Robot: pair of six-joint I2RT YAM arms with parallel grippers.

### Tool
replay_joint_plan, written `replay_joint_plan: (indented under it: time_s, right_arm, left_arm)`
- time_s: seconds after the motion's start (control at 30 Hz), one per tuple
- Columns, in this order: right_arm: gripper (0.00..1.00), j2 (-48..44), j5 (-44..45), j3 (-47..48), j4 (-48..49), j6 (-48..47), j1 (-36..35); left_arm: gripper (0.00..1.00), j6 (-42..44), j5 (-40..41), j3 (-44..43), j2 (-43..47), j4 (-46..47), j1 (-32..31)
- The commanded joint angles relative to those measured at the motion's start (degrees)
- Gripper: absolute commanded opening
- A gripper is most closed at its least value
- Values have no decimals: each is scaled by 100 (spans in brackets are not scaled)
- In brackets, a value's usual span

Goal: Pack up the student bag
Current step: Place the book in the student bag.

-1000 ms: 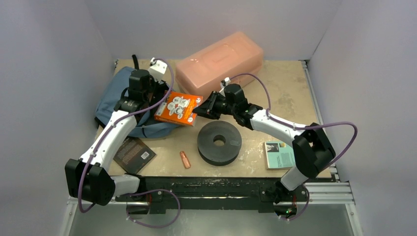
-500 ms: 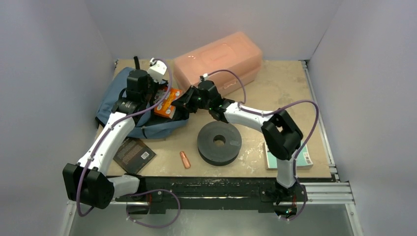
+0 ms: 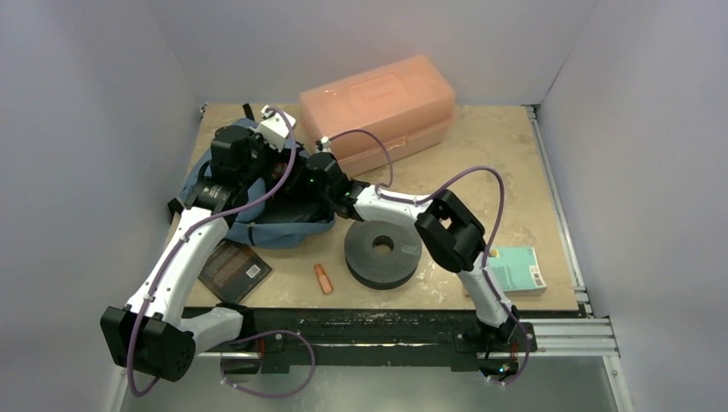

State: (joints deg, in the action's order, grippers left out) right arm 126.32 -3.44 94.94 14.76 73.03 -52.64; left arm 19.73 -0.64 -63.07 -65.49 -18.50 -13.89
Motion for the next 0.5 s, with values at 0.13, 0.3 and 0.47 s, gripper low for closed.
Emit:
replay_joint_plan:
  time_s: [0.13, 0.3, 0.47]
  right_arm:
    - [0, 262, 694, 794, 1322, 217, -88]
    - [3, 575, 1242, 1290, 1269, 169, -220]
    - [31, 690, 1650, 1548, 969, 287, -295]
  left_arm:
    - [0, 243, -816, -6, 272, 716, 53]
    - [0, 323, -1142, 73, 341, 728, 53]
    - [0, 339, -932, 75, 350, 737, 62]
